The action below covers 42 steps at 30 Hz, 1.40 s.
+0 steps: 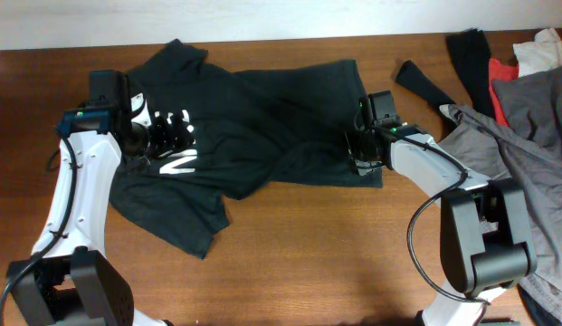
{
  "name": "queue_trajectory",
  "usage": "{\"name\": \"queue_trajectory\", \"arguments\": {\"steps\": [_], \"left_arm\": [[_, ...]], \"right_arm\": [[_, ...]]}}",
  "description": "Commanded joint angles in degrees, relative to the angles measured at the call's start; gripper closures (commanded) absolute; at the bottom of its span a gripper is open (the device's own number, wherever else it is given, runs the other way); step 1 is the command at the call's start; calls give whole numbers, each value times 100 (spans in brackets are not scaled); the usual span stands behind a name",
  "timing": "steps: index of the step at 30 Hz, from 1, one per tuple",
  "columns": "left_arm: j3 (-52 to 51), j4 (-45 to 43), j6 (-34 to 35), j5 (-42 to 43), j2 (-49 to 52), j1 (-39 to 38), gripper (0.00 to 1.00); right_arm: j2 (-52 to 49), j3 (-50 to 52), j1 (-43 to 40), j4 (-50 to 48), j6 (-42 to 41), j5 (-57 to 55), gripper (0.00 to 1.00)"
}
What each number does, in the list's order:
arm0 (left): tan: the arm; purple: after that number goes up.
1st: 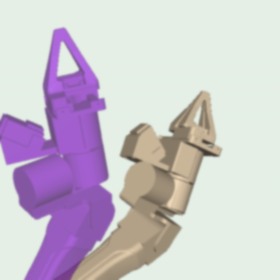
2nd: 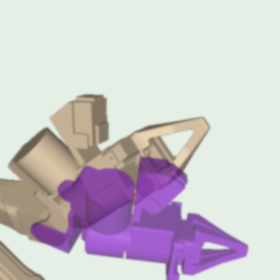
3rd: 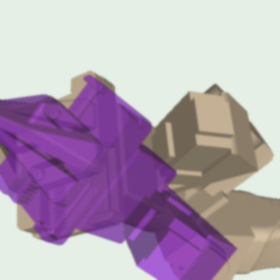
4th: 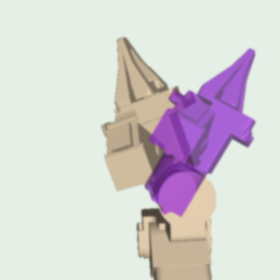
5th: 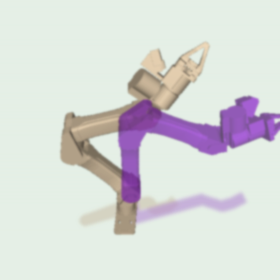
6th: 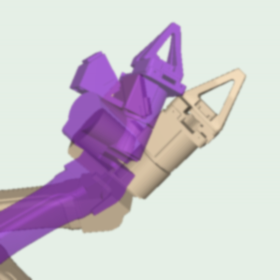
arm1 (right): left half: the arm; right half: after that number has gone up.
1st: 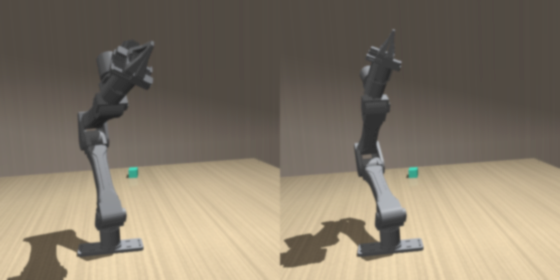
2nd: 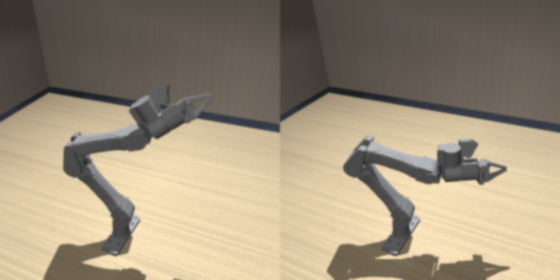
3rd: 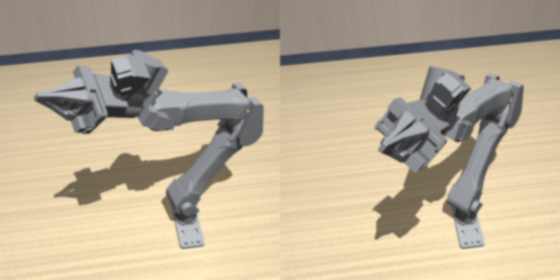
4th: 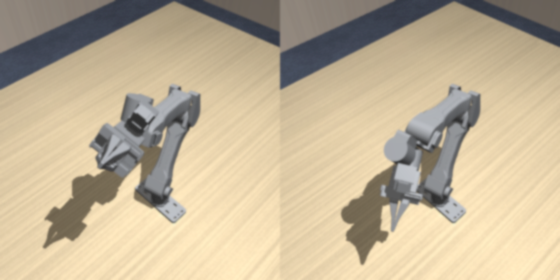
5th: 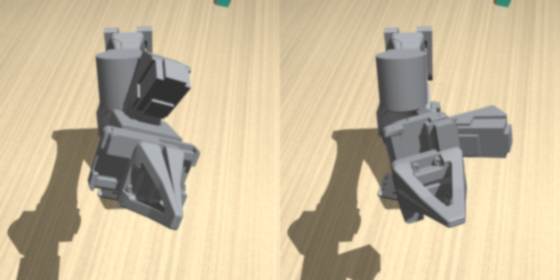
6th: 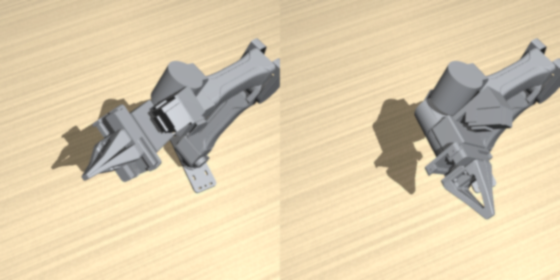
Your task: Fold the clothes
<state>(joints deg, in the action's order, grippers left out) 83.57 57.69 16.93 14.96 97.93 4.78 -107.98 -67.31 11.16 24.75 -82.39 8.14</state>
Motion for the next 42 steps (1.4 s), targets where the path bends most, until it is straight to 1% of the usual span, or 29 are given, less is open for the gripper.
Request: {"name": "queue_trajectory", "arguments": {"steps": [1, 3, 5, 9, 11, 13, 14, 15, 17, 25, 31, 35, 39, 42], "left_arm": [[-26, 2, -28, 2, 20, -13, 1], [-26, 4, -28, 2, 20, -13, 1], [-26, 2, -28, 2, 20, -13, 1], [-26, 2, -28, 2, 20, -13, 1], [-26, 4, -28, 2, 20, -13, 1], [-26, 2, -28, 2, 20, -13, 1], [-26, 2, -28, 2, 20, -13, 1], [-26, 2, -28, 2, 20, -13, 1], [-26, 4, -28, 2, 20, -13, 1], [-26, 2, -28, 2, 20, -13, 1], [-26, 4, -28, 2, 20, -13, 1], [-26, 4, -28, 2, 20, -13, 1], [-26, 4, -28, 2, 20, -13, 1], [-26, 2, -28, 2, 20, -13, 1]], "right_arm": [[-83, 68, 46, -13, -85, -247, 60], [-83, 68, 46, -9, -42, -291, 62], [-83, 68, 46, 37, -39, -302, 67], [-83, 68, 46, 48, 118, -339, 81], [-83, 68, 46, 50, 229, -420, 85], [-83, 68, 46, 59, 264, -442, 90], [-83, 68, 46, 68, 264, -442, 95], [-83, 68, 46, 74, 264, -439, 96], [-83, 68, 46, 96, 326, -435, 96], [68, 66, 35, 216, 1161, -433, 96], [424, 66, 35, 892, 1716, -442, 96], [446, 66, 35, 1484, 1803, -564, 96], [446, 66, 46, 1766, 2190, -584, 96], [446, 66, 46, 2186, 2264, -632, 96]]}}
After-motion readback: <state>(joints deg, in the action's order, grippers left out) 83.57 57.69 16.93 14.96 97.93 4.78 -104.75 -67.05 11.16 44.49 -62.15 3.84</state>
